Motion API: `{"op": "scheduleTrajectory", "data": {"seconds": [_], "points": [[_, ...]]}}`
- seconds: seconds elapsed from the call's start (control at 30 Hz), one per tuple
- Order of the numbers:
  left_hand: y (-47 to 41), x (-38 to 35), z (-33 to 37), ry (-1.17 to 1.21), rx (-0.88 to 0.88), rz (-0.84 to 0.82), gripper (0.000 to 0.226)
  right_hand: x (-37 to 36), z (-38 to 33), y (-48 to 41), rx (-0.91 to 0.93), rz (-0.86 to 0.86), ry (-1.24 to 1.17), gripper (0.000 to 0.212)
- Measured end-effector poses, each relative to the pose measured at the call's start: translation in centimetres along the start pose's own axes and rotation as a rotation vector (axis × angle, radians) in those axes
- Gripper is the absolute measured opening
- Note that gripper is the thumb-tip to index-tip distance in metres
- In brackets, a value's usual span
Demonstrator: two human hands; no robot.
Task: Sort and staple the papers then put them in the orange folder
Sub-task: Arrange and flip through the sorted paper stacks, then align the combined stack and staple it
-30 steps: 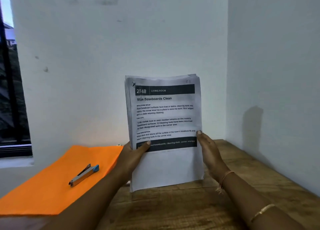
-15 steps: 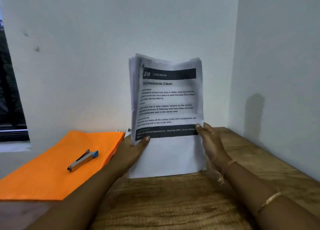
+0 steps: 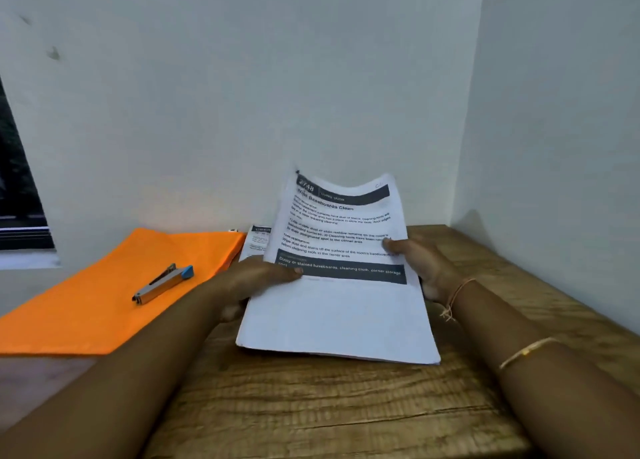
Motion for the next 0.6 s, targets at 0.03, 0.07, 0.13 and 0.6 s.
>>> {"op": "scheduleTrajectory", "data": {"seconds": [0.03, 0.07, 0.13, 0.6], "points": [[-0.1, 0.1, 0.2, 0.045, -0.014, 0.021, 0.027, -0.1, 0.1, -0.1, -0.006, -0.002, 0.019, 0.015], [-0.2, 0.3, 0.5, 0.097, -0.036, 0.045, 0.024, -0.2, 0.2, -0.1, -0.014, -0.010, 0.035, 0.015], [-0.2, 1.0, 0.8, 0.179, -0.078, 0.116, 0.018, -0.7, 0.6, -0.1, -0.037, -0.053, 0.063, 0.017], [-0.4, 4.5, 0.2, -0.475, -0.002, 0.500, 0.060, -2.8, 3.0, 0.6, -0.165, -0.260, 0.485, 0.022]]}}
Point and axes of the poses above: each hand's wrist, its own y-axis away from the middle knuckle, its own x-axis out of the back of the hand, z = x × y, the point moved 8 cm from there along -y, towards the middle knuckle, and after that the axes turned 3 degrees about -z, right-handed, at the moved point
